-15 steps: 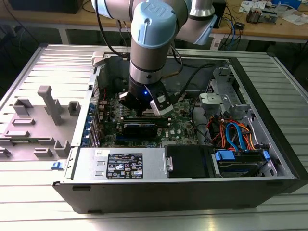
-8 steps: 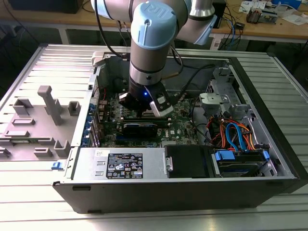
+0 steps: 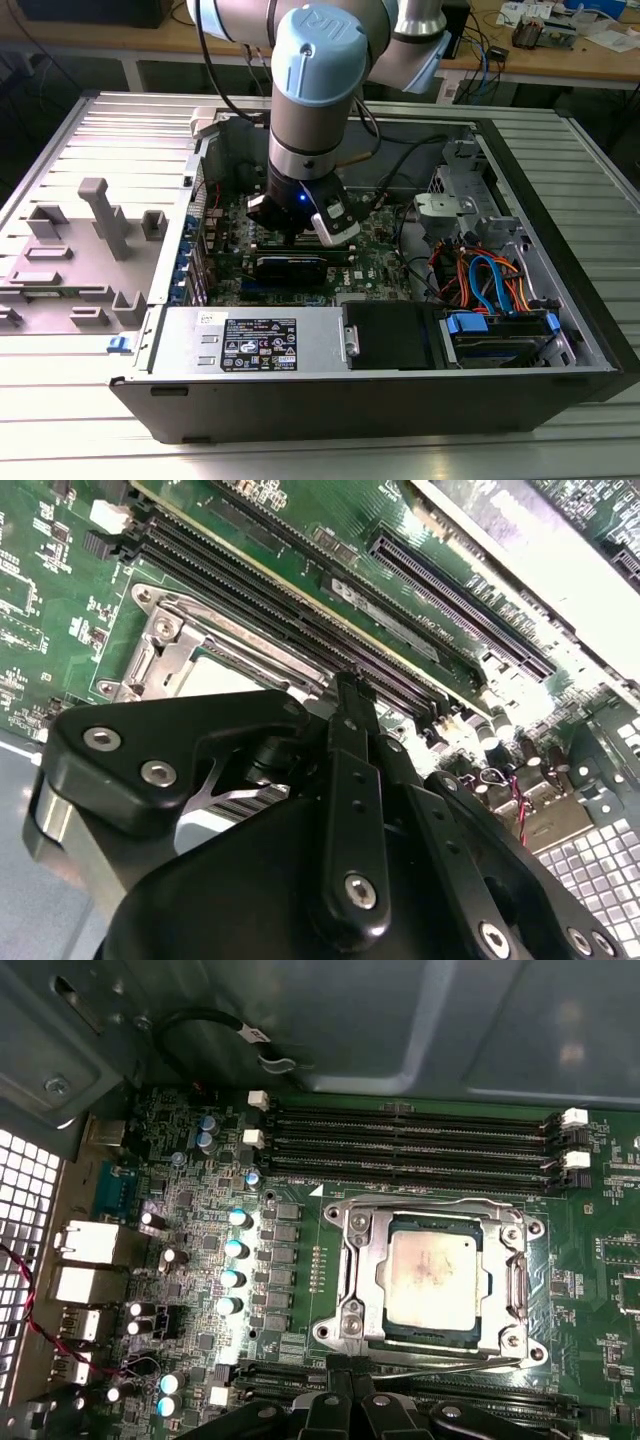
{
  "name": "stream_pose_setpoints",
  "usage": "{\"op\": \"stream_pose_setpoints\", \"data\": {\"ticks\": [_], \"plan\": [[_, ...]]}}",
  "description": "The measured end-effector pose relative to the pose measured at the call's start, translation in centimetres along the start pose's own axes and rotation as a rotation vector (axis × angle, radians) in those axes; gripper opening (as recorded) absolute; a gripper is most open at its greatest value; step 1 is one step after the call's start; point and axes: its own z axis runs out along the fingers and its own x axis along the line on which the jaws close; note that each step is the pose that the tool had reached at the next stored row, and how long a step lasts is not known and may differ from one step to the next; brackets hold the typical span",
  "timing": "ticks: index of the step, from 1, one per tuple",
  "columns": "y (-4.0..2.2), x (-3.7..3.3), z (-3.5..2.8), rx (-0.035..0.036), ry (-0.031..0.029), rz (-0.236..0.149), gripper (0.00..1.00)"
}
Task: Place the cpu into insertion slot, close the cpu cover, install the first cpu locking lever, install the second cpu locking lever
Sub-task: 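Install the second cpu locking lever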
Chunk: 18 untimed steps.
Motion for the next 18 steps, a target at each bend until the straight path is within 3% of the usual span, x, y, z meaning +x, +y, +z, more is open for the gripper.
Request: {"op": "stream_pose_setpoints", "data": {"ticks": [3,5,9,11,18], "plan": [[-0.02,0.07,0.07,-0.0073,-0.0007,-0.001,0.11],[-0.04,0.28,0.31,-0.0178,-0.0015,-0.002,0.11],[-0.11,0.38,0.72,-0.0322,-0.0025,-0.003,0.11],[-0.14,0.38,0.92,-0.0487,-0.004,-0.004,0.11],[-0.13,1.0,1.17,-0.0503,-0.0041,-0.004,0.11]]}}
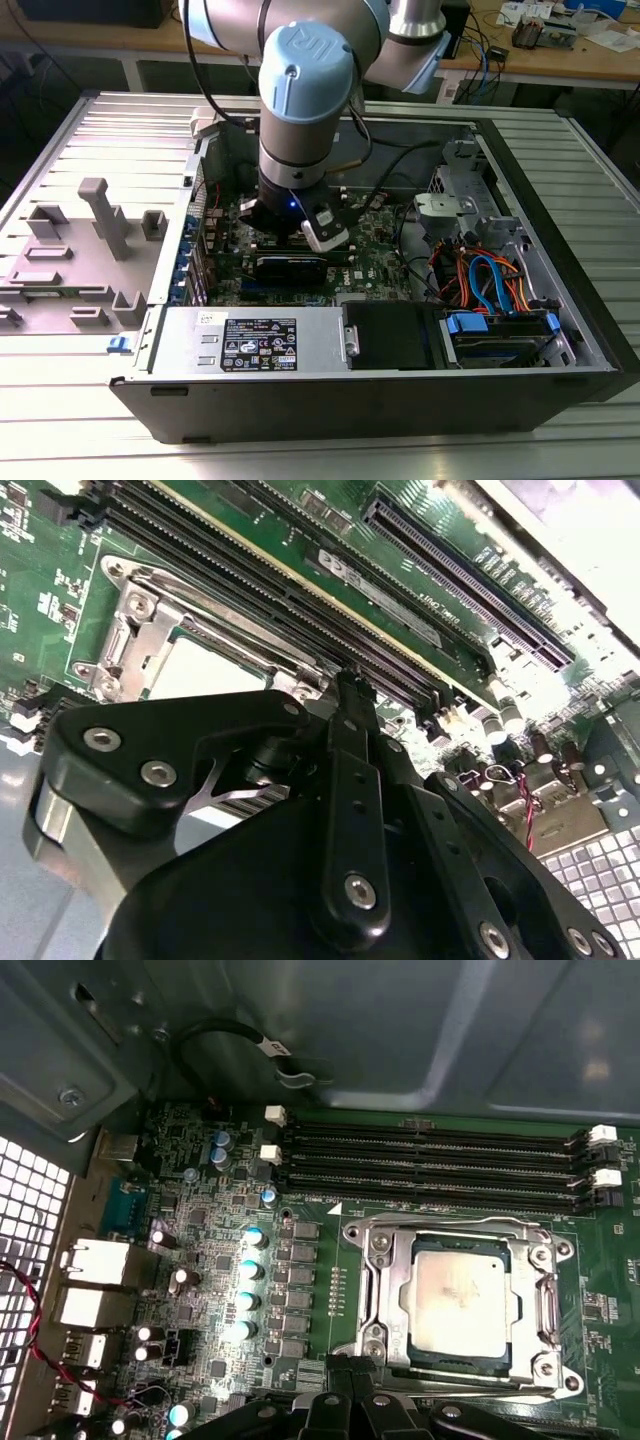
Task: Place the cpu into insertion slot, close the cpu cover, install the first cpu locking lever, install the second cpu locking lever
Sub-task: 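Install the second cpu locking lever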
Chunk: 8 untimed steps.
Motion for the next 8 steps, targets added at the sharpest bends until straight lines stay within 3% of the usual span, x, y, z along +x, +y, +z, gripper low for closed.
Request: {"op": "stream_pose_setpoints", "data": {"ticks": [8], "plan": [[0.01,-0.01,0.43,-0.0139,-0.0013,-0.001,0.11]]}}
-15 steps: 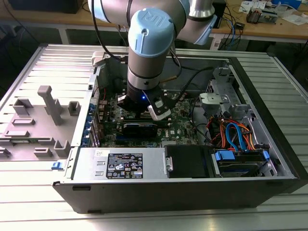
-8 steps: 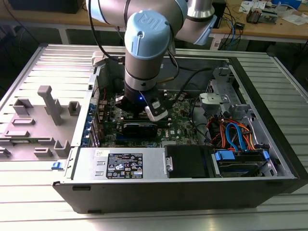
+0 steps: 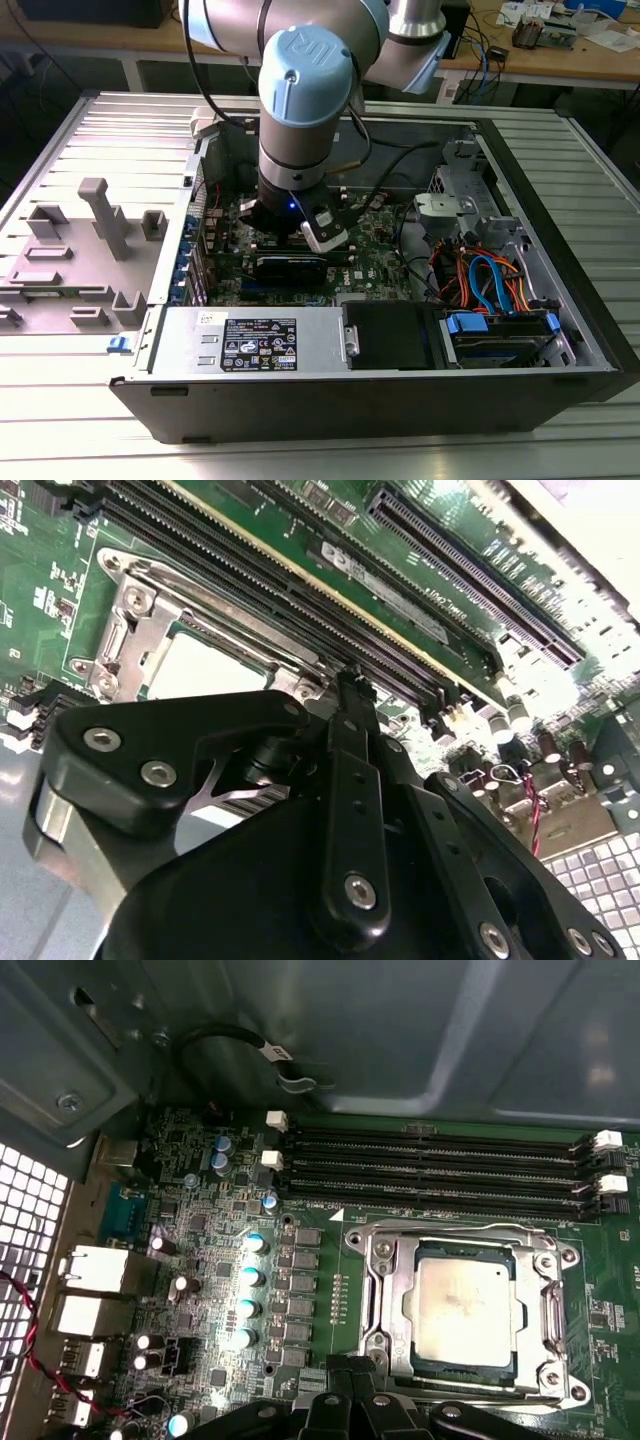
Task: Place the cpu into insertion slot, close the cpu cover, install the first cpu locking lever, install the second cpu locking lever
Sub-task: 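Install the second cpu locking lever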
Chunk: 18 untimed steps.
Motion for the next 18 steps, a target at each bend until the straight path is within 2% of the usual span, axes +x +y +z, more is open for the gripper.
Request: {"op": "stream_pose_setpoints", "data": {"ticks": [6,10,14,18], "plan": [[-0.04,0.09,0.18,-0.0005,0.0001,0.0,0.11],[0.14,0.32,-0.49,-0.0005,0.0,0.0,0.11],[0.51,0.51,-1.84,-0.0005,0.0,0.0,0.11],[0.52,0.52,-1.89,-0.0006,-0.0001,0.0,0.11]]}}
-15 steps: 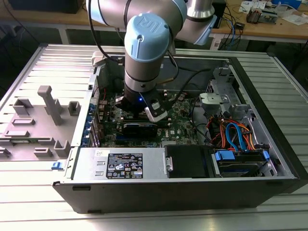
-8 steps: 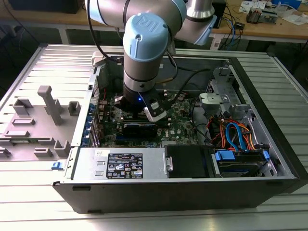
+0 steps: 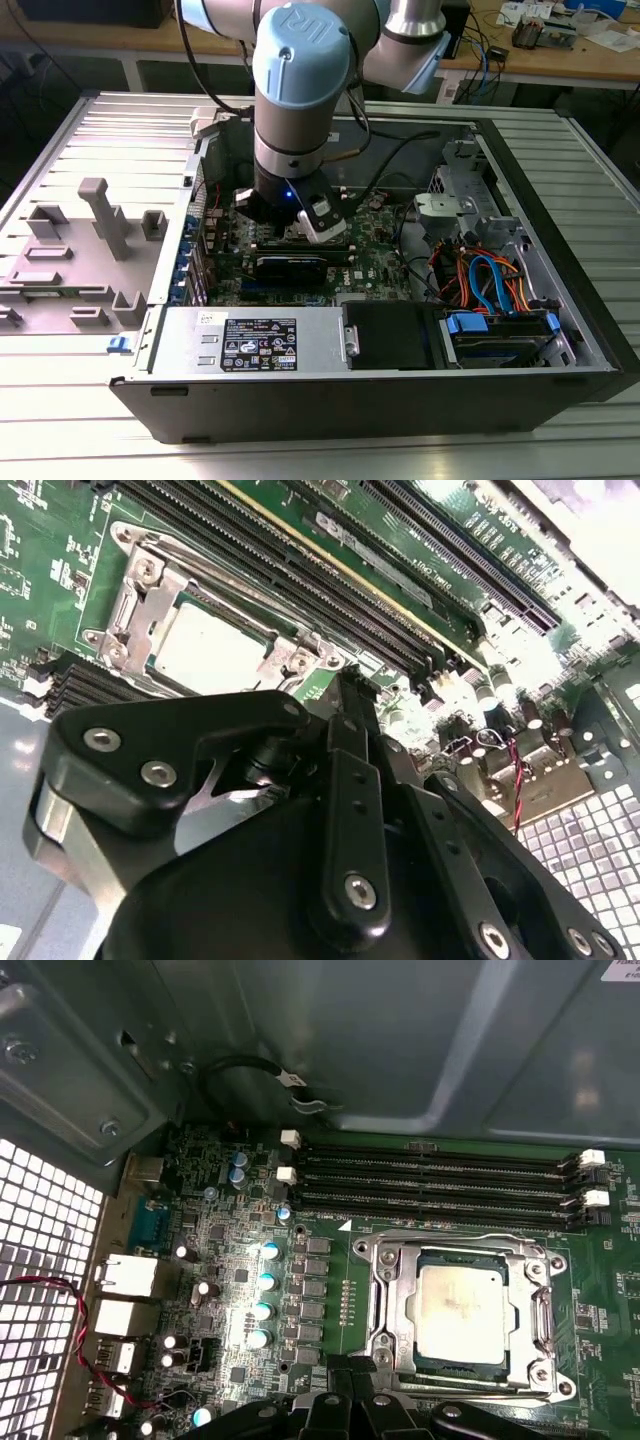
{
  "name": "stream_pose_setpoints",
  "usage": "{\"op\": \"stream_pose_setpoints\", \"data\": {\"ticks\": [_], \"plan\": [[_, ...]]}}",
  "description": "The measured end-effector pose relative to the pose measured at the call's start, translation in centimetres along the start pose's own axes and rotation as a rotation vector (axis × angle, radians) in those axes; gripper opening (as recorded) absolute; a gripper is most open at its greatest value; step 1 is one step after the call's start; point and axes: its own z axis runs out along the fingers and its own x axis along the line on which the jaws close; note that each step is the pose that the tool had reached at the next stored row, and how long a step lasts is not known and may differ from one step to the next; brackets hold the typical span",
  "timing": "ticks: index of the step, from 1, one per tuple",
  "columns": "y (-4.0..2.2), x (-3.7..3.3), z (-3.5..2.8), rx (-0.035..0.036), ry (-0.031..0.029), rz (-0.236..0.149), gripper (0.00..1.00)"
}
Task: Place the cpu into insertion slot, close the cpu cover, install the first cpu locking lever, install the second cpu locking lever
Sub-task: 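Install the second cpu locking lever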
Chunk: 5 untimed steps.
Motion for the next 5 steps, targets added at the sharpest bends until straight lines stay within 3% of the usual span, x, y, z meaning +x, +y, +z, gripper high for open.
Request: {"op": "stream_pose_setpoints", "data": {"ticks": [5], "plan": [[0.01,0.01,-0.06,0.0001,0.0,0.0,0.11]]}}
